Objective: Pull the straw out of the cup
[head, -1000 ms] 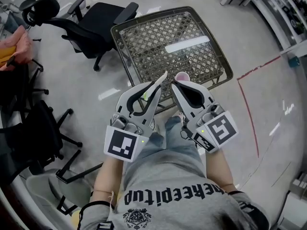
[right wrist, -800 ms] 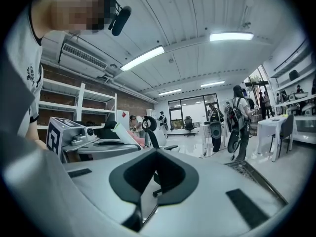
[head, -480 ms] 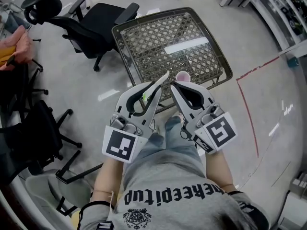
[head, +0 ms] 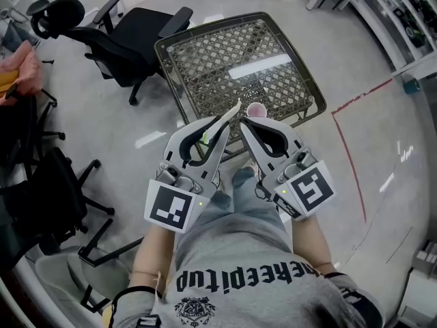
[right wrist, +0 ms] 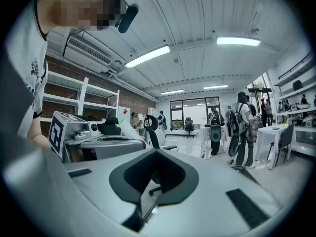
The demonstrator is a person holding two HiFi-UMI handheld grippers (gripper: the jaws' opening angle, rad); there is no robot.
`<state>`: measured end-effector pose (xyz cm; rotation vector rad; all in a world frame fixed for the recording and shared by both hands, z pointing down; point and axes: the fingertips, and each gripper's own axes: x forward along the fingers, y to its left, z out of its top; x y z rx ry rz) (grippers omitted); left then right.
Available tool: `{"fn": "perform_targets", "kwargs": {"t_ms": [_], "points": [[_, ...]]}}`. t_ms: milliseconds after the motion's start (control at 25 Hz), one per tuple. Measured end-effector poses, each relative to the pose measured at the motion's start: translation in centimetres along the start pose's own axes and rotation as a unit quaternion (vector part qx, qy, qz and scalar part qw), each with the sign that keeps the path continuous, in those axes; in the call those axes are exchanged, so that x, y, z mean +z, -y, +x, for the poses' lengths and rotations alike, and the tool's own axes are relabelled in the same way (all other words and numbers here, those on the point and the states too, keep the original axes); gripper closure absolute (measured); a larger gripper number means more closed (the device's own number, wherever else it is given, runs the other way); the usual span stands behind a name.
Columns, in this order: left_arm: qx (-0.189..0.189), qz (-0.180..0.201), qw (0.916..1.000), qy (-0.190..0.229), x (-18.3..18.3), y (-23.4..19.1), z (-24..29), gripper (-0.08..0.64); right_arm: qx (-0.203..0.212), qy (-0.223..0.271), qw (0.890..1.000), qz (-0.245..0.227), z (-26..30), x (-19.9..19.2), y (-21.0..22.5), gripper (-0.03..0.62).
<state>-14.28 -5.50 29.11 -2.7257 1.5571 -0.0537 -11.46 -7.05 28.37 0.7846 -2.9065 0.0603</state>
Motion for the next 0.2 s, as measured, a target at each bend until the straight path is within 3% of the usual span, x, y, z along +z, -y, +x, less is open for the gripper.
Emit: {"fn": "perform_targets", "kwargs": {"t_ms": [200], "points": [[-0.002, 0.000, 1.0000, 0.001, 0.14, 0.27, 0.35, 0.472, 0.000, -0.001, 1.000, -0.004, -0.12, 0.11, 0.26, 0.583]]}}
